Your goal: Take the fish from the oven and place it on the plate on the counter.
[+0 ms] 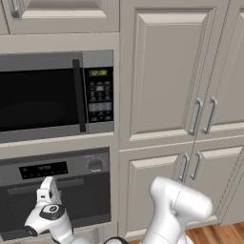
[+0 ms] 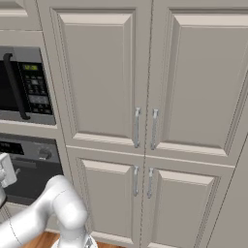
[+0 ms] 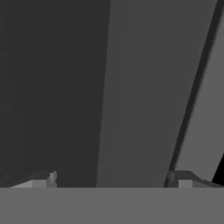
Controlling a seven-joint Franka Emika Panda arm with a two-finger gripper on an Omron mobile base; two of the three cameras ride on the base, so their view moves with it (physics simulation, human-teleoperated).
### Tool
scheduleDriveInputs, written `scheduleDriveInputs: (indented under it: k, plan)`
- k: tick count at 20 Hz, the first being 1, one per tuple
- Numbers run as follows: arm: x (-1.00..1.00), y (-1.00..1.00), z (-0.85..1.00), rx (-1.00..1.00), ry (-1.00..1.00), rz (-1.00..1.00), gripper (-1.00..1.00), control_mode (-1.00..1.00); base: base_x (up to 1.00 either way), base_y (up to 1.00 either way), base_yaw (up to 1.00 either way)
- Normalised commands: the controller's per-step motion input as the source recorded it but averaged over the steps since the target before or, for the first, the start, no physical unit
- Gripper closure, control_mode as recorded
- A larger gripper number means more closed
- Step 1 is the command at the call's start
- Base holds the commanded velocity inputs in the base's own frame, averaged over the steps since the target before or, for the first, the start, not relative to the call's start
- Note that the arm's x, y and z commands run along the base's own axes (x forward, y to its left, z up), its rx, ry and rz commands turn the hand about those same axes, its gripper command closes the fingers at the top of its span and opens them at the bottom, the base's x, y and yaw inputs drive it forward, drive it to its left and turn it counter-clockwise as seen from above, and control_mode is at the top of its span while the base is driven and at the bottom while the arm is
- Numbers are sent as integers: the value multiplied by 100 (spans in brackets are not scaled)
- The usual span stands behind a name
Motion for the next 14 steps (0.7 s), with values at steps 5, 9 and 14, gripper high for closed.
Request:
scheduleDriveInputs:
  k: [5,9,14]
  plan:
    - [45,0,-11,1,-9,1,-100,-100,0,0,0]
    - [48,0,0,1,-11,6,-100,-100,0,0,0]
    - [22,0,0,0,-1,5,-100,-100,0,0,0]
